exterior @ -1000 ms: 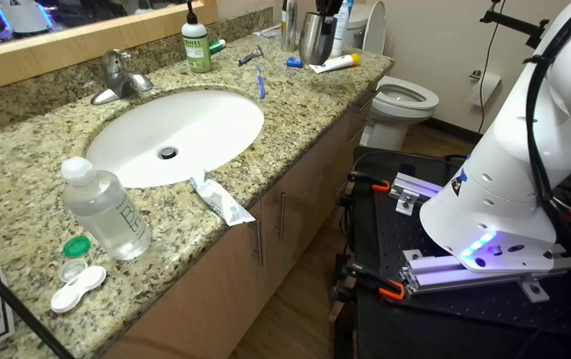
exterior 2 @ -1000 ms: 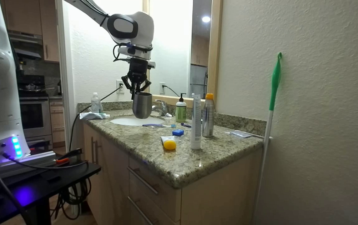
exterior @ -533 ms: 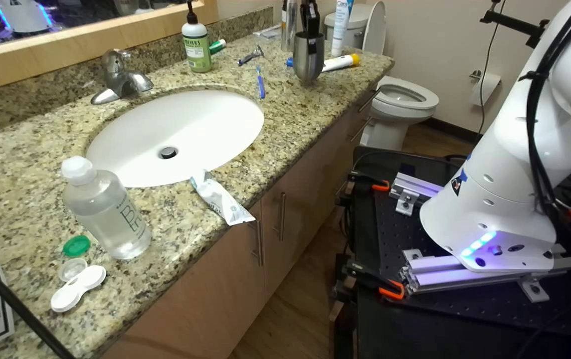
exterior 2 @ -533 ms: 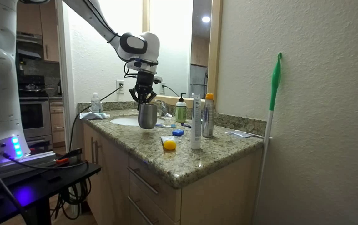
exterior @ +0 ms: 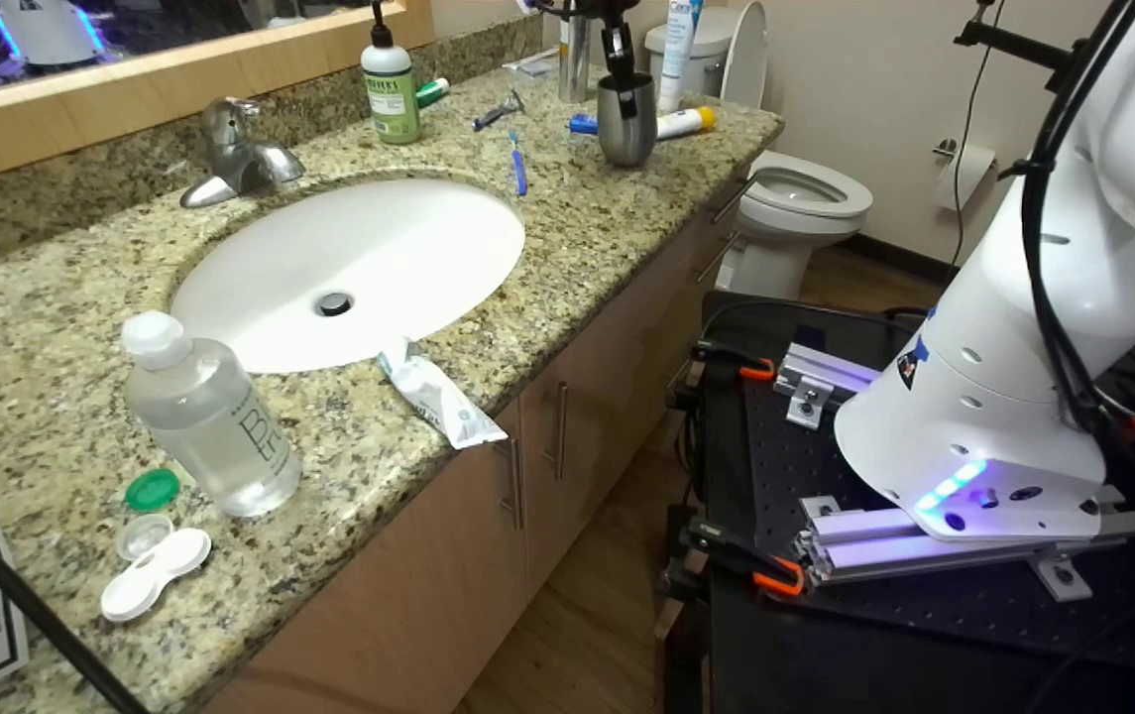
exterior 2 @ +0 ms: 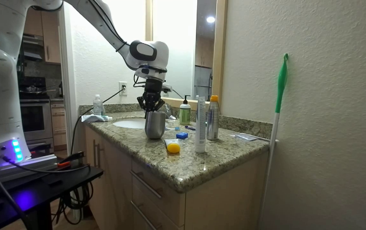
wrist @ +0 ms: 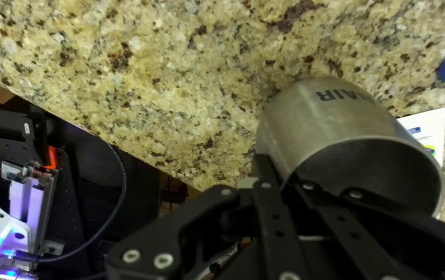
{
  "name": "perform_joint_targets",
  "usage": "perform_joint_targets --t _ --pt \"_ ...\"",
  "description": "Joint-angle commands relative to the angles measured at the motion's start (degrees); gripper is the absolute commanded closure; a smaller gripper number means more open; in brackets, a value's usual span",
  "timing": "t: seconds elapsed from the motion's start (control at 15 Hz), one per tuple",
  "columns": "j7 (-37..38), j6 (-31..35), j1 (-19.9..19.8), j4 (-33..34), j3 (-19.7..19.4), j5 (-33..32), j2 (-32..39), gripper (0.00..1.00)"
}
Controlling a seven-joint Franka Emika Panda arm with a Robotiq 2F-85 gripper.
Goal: Get the silver cup on the countertop and place it near the white tube with a yellow lid
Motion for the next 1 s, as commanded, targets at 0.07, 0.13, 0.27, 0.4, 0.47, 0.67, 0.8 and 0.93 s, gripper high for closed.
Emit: perform_joint_targets --t 0.07,0.13,0.27,0.4,0.47,0.67,0.8,0.93 --pt "-0.91 5.23 -1.59 -1.42 -1.12 3.19 0.13 0.98" --pt "-1.10 6.90 -1.77 -1.91 -1.25 3.96 0.17 0.98" --pt "-1.60 10.26 -2.01 -2.92 -1.26 5.90 0.47 0.98" --pt "-2.76 12.37 -2.09 -3.56 -1.04 7.82 0.71 0.98" --pt "-3.71 12.89 -2.14 -3.79 -0.85 8.94 0.79 0.98" --pt "-7.35 12.67 -2.33 -3.71 -0.34 12.63 0.71 0.98" --pt "-9.10 12.27 -2.25 -3.47 -0.37 14.22 0.92 0.98" --pt "-10.31 9.46 -2.06 -2.42 -0.41 14.87 1.12 0.98"
